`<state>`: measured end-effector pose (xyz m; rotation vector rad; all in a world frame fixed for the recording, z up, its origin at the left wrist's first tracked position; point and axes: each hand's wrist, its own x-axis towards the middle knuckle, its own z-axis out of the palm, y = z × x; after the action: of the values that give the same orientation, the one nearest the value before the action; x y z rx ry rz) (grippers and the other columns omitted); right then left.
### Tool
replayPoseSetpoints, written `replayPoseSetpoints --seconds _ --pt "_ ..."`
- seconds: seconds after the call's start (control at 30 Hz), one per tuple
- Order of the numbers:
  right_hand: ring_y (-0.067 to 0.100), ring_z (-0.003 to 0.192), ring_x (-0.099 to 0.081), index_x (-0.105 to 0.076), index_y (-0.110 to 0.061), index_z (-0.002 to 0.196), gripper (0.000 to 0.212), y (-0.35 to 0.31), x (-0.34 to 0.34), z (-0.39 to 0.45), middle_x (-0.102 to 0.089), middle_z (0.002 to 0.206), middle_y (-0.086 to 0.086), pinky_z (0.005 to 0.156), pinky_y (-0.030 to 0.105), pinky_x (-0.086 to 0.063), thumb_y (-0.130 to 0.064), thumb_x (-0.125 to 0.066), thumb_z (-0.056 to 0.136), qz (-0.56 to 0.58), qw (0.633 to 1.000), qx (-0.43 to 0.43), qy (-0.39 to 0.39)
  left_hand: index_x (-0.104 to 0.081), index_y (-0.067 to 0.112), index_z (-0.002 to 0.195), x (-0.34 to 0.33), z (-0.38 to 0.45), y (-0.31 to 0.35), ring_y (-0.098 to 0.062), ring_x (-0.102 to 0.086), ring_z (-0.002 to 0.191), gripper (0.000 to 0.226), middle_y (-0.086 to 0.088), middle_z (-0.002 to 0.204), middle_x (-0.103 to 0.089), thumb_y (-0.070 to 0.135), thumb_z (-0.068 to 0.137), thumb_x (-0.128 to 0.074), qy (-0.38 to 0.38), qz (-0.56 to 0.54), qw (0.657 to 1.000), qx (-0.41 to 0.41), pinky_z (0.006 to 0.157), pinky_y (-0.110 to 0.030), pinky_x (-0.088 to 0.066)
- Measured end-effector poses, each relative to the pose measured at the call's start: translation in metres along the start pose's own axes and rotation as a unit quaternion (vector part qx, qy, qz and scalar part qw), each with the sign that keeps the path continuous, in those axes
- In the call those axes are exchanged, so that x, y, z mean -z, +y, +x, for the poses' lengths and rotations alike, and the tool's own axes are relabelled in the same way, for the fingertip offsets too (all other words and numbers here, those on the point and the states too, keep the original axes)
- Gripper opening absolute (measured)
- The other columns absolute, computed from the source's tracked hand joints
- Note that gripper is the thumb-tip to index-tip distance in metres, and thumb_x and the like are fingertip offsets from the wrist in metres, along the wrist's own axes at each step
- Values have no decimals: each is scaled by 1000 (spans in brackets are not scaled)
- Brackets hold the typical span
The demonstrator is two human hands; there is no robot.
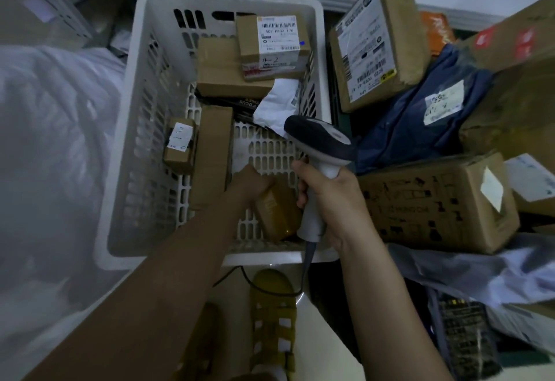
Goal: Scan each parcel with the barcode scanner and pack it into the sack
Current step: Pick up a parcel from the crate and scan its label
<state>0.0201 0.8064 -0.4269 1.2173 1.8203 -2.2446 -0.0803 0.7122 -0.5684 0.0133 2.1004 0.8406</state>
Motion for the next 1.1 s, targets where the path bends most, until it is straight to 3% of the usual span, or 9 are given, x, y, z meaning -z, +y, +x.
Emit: replayPoseSetpoints --seconds 0.1,0.23,0.33,0.4,0.53,0.63,0.77,0.9,1.1 --pt "14 44 -46 -53 -10 63 29 -1 0 -6 -50 53 6 47 23 -39 -10 -67 88 3 1000 8 -4 -47 22 102 -2 -8 -1 -18 -51 92 28 -4 107 -55 47 93 -56 19 -15 1000 -9 80 -28 -43" --pt "12 43 -46 -54 -8 62 29 -1 5 -15 -50 51 5 46 21 -40 -10 -67 89 -5 1000 30 2 -49 17 106 3 -19 -2 -14 -49 71 42 -6 101 -56 53 87 -60 47 -42 998 6 53 -23 -35" --pt "12 41 -45 -52 -8 61 32 0 6 -27 -48 50 4 45 21 -39 -9 -66 89 0 999 41 4 -47 11 107 10 -34 -9 -10 -45 67 40 -3 89 -51 46 91 -60 80 2 996 -32 49 -21 -29" --pt "13 41 -44 -51 -8 61 31 1 7 -38 -48 50 6 45 21 -39 -8 -66 89 5 999 45 3 -46 10 109 14 -42 -17 -19 -53 77 26 -8 91 -56 29 95 -57 83 39 994 -58 55 -24 -36" --pt "12 42 -45 -53 -9 64 28 0 10 -53 -49 50 4 45 22 -39 -9 -66 89 -1 999 44 10 -37 21 147 24 -48 -34 -30 -55 116 51 -15 135 -53 18 98 -51 28 126 987 -92 96 -34 -43" --pt "13 42 -45 -55 -8 69 23 0 9 -53 -49 51 3 45 22 -40 -10 -67 88 -5 999 41 12 -45 20 140 28 -49 -35 -23 -55 110 43 -7 130 -55 16 97 -53 2 119 987 -111 87 -26 -43" --pt "13 40 -44 -53 -9 65 27 0 5 -44 -48 50 3 45 23 -39 -8 -66 88 11 999 41 12 -47 15 117 27 -43 -20 -13 -49 75 29 -7 103 -53 36 97 -54 -2 20 998 -64 59 -25 -39" --pt "15 42 -44 -54 -11 63 29 6 1 -33 -48 51 5 49 26 -39 -9 -65 90 15 999 34 15 -41 9 135 24 -30 -3 -28 -54 106 74 -10 127 -50 62 85 -58 18 -39 999 -3 77 -34 -47" --pt "13 41 -46 -57 -11 66 25 14 0 -27 -52 49 0 45 22 -40 -14 -68 89 7 1000 16 6 -37 10 144 18 -29 -11 -32 -53 119 87 -12 142 -47 64 80 -62 56 -103 992 46 80 -33 -43"
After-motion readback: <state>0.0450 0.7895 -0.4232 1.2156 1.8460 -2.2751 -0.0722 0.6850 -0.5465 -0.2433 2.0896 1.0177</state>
